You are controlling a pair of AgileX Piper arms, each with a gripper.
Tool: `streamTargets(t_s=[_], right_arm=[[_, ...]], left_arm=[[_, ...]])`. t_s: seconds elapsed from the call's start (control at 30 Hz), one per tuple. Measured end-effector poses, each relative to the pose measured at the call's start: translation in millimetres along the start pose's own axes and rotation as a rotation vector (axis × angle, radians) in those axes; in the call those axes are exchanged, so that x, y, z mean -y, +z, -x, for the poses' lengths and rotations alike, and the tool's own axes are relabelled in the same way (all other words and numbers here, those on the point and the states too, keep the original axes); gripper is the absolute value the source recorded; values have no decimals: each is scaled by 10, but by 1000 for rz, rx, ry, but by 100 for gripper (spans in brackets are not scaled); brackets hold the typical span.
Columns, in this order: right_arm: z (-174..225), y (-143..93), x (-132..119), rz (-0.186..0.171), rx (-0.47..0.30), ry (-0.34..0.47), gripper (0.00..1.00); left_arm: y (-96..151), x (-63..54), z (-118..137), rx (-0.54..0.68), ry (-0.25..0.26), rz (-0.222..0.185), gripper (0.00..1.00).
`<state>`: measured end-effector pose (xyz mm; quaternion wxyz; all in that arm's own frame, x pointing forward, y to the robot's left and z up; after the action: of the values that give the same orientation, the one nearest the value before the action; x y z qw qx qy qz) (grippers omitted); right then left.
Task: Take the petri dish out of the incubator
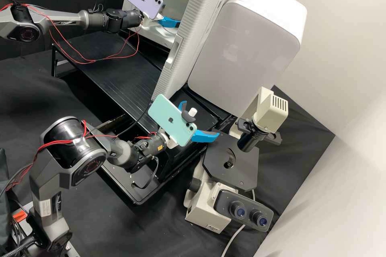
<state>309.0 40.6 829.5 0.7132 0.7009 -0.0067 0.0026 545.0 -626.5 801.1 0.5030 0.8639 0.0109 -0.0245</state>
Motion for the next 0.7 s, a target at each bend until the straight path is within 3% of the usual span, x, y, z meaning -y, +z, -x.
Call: streamTargets(t_s=[0.1, 0.33, 0.57, 0.7], right_arm=[[0, 0, 0, 0, 0, 0, 100], [0, 0, 0, 0, 0, 0, 100], [0, 0, 0, 0, 0, 0, 100], [0, 0, 0, 0, 0, 0, 100]], left_arm=[[-1, -7, 12, 0, -1, -9, 0], [-27, 50, 54, 0, -4, -109, 0], [-27, 35, 190, 23, 5, -95, 0], [-27, 90, 295, 47, -5, -110, 0]])
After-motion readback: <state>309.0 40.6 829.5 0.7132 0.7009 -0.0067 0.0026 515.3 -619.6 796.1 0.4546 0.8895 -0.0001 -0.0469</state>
